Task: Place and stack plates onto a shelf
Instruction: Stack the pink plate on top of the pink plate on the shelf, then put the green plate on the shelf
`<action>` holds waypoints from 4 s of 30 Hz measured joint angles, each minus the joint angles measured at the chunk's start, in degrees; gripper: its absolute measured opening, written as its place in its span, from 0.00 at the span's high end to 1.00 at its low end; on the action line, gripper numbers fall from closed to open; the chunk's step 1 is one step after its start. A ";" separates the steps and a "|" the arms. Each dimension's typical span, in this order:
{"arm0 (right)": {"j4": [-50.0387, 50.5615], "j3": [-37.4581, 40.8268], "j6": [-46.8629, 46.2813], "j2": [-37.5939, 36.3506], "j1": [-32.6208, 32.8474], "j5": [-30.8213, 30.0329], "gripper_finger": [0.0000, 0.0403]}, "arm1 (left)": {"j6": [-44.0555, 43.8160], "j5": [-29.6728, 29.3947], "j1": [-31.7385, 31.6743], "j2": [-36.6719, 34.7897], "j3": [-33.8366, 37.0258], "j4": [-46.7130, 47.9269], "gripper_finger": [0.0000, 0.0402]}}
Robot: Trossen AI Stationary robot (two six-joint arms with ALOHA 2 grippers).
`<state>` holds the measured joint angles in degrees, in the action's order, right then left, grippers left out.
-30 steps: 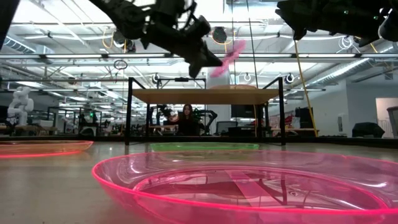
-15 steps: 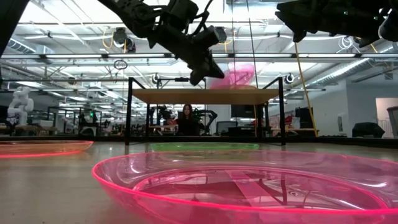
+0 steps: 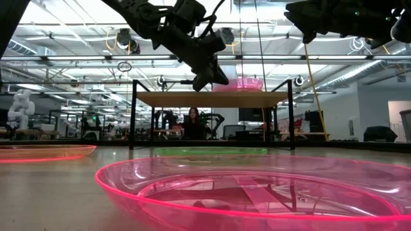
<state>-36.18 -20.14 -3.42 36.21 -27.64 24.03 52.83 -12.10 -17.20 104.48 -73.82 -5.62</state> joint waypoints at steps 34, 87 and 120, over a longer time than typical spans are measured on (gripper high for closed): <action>17.69 -3.11 5.93 2.14 4.20 -3.19 0.71 | -23.55 -0.18 6.01 -28.46 13.94 7.32 0.75; 4.63 -15.10 -22.07 64.29 22.14 -7.37 0.71 | -29.63 -0.50 10.13 -41.83 37.97 -28.47 0.75; -1.33 -15.13 -21.81 61.37 19.78 -7.45 1.00 | -30.85 -0.49 10.11 -41.83 37.94 -26.62 0.75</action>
<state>-37.52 -35.27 -25.23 97.58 -7.86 16.58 21.98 -12.59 -7.09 62.65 -35.88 -32.24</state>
